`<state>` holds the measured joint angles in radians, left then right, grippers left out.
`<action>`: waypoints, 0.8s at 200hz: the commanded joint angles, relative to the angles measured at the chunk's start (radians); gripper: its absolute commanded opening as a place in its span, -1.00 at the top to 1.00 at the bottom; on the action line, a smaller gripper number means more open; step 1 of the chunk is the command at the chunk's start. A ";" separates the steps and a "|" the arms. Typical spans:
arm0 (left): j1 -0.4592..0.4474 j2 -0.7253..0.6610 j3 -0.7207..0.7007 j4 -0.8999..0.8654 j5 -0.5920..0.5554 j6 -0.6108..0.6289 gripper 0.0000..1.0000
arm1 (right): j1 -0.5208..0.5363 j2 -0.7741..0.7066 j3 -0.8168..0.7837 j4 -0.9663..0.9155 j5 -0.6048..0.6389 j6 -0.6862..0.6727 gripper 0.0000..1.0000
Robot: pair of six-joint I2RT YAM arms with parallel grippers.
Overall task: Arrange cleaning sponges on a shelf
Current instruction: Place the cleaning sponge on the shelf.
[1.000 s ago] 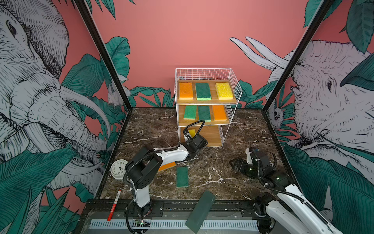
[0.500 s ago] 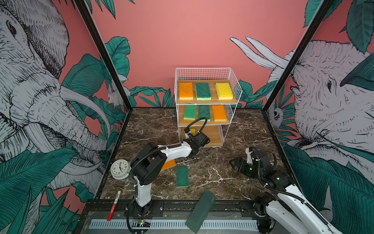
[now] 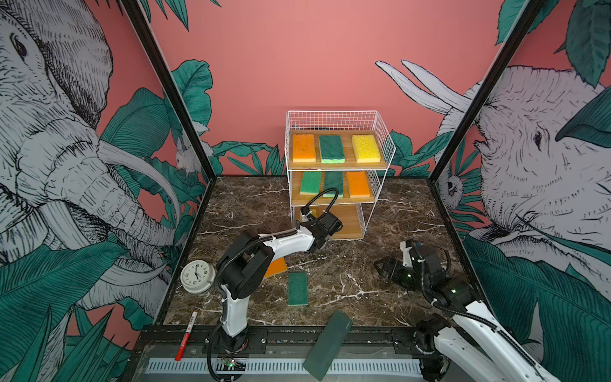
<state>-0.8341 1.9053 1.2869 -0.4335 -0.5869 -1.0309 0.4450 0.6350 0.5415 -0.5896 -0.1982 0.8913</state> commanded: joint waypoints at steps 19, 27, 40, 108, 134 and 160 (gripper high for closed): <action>0.017 0.017 0.025 -0.079 -0.016 0.028 -0.54 | 0.007 -0.027 -0.006 -0.007 0.018 0.017 -0.63; 0.018 0.014 0.023 -0.078 -0.016 0.032 -0.55 | 0.007 -0.028 -0.006 -0.007 0.019 0.017 -0.63; 0.018 0.009 0.018 -0.075 -0.017 0.036 -0.56 | 0.006 -0.027 -0.009 -0.009 0.019 0.017 -0.62; 0.001 -0.059 -0.043 -0.013 0.004 0.081 -0.46 | 0.009 -0.033 -0.013 -0.018 0.031 0.017 -0.62; -0.015 -0.126 -0.117 0.032 0.035 0.060 -0.39 | 0.009 -0.017 -0.006 -0.018 0.038 0.011 -0.59; -0.026 -0.204 -0.211 0.083 0.042 0.044 -0.35 | 0.015 -0.014 -0.006 -0.018 0.045 0.011 -0.55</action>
<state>-0.8528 1.7855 1.1481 -0.3859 -0.5636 -0.9710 0.4515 0.6212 0.5411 -0.6102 -0.1768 0.8913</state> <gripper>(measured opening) 0.685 0.784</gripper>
